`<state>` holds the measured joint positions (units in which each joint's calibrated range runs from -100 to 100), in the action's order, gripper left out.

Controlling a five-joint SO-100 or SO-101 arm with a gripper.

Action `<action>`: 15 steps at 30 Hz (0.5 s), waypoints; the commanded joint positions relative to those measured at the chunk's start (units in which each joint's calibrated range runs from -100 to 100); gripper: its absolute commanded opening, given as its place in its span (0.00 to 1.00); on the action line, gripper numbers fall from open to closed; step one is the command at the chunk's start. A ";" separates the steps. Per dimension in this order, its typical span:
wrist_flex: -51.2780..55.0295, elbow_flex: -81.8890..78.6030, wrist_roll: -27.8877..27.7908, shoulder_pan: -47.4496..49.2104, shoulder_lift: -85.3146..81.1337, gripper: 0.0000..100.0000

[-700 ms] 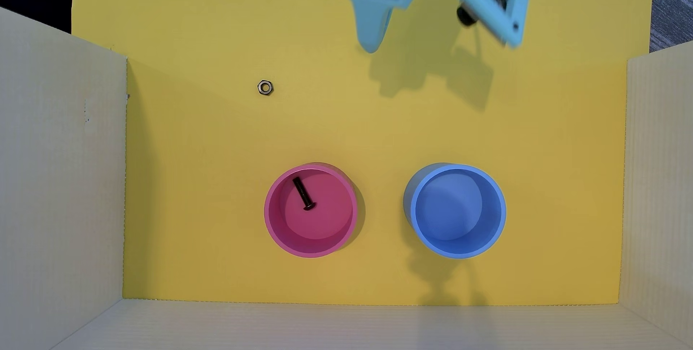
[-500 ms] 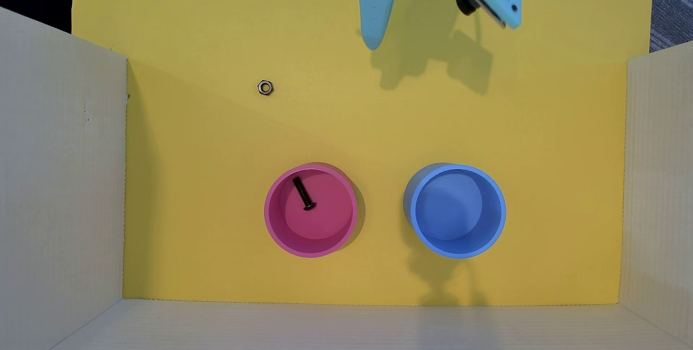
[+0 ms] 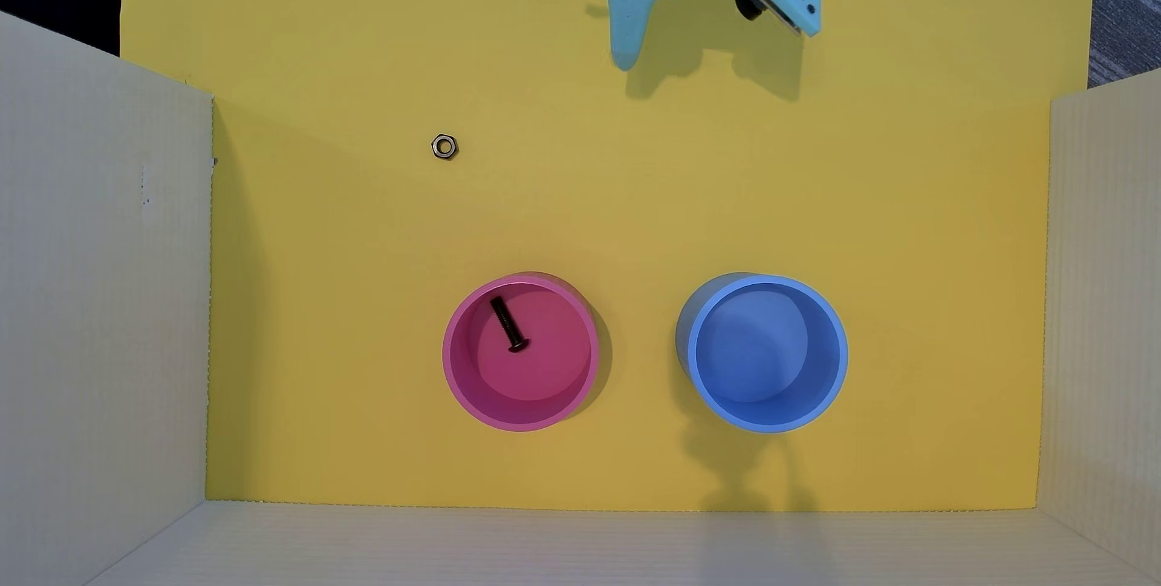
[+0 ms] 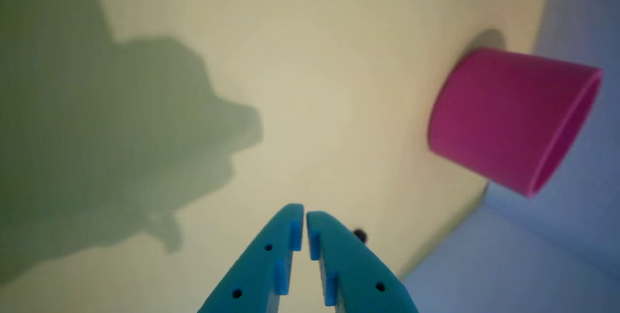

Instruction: Pick up the bolt and place it in the pink box

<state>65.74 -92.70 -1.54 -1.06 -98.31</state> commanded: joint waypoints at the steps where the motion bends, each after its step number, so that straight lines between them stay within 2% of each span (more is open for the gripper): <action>1: 4.23 -0.24 0.78 -0.12 0.33 0.01; 6: 6.55 0.21 3.28 -0.19 0.33 0.01; 15: 6.46 0.21 3.44 -0.19 0.33 0.01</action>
<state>71.73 -92.97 1.68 -1.06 -98.22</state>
